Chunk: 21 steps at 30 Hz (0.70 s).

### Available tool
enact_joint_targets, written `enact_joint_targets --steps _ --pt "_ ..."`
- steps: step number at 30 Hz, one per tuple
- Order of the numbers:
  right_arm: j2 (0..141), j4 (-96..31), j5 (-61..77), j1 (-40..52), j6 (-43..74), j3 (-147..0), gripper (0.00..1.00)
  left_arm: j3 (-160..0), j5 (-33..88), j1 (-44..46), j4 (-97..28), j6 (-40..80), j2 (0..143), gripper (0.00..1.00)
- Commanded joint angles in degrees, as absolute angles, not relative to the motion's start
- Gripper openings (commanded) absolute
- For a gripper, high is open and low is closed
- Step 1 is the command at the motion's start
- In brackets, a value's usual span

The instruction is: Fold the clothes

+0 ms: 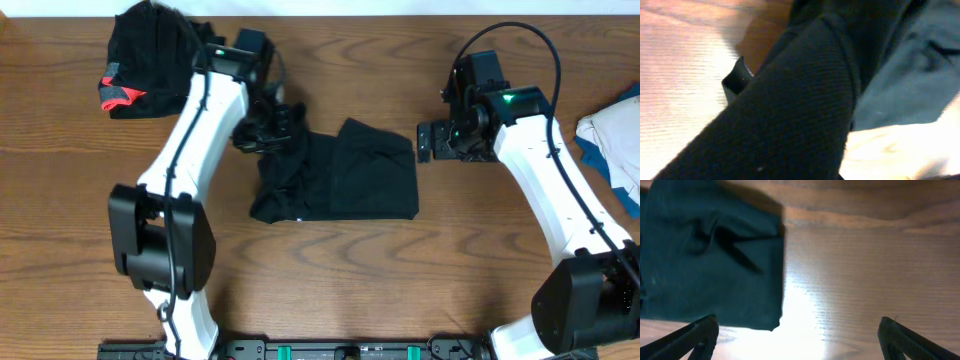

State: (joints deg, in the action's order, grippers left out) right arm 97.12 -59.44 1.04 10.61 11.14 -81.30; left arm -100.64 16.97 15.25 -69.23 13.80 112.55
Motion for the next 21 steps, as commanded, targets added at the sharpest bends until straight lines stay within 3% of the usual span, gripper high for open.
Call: enact_joint_targets --steps 1,19,20,21 --pt "97.4 -59.0 0.7 8.6 12.5 -80.6 0.99 -101.9 15.8 18.7 -68.0 16.7 109.3 0.06" --pt "97.4 -58.6 6.5 3.3 12.6 -80.6 0.99 -101.7 15.7 35.9 -52.6 26.9 109.4 0.06" --pt "97.4 -58.6 6.5 3.3 12.6 -80.6 0.99 -101.7 15.7 36.0 -52.5 26.9 109.4 0.1" --pt "97.4 -58.6 6.5 3.3 12.6 -80.6 0.99 -101.7 15.7 36.2 -52.6 26.9 109.4 0.22"
